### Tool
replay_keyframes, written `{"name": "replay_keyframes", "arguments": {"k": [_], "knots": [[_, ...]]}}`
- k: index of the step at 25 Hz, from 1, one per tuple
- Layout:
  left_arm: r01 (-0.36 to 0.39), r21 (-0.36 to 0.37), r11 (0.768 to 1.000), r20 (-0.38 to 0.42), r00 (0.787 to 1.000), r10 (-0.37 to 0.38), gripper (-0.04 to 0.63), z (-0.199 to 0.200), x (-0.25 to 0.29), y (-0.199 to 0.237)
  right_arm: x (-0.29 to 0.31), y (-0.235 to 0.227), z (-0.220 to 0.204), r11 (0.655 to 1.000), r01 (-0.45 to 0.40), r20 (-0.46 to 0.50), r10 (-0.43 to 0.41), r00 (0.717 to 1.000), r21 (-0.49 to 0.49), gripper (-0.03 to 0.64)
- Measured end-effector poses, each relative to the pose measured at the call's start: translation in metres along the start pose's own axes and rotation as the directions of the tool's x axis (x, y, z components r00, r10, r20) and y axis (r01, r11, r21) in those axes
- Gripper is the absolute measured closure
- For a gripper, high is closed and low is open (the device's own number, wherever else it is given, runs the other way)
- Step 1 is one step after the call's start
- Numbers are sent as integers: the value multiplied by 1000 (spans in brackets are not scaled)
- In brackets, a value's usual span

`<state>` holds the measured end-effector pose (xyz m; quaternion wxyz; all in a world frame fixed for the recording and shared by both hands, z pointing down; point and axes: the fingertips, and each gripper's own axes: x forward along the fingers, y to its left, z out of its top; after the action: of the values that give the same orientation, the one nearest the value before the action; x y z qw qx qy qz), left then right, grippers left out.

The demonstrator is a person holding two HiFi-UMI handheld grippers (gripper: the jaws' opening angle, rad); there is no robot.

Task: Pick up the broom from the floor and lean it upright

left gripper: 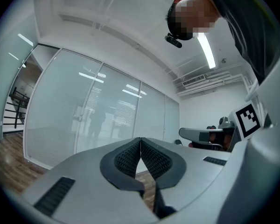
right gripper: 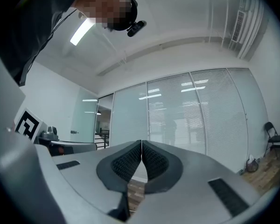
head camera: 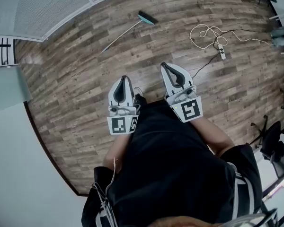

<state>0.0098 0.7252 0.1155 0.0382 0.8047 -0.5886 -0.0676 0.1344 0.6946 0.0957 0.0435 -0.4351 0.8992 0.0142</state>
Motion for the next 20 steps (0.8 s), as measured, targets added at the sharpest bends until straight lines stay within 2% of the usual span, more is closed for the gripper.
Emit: {"name": "replay_keyframes", "arguments": {"k": [9, 16, 20], "knots": [[-46, 23, 999, -1, 999, 46, 577, -8, 5, -26, -19, -25, -2, 998, -37, 15, 36, 999, 42, 597], [-123, 6, 992, -12, 992, 123, 577, -31, 22, -31, -30, -62, -22, 998, -53, 5, 53, 999, 45, 597], [-96, -7, 995, -16, 995, 95, 577, -31, 50, -23, -24, -79, -27, 998, -49, -1, 49, 999, 36, 597]]}}
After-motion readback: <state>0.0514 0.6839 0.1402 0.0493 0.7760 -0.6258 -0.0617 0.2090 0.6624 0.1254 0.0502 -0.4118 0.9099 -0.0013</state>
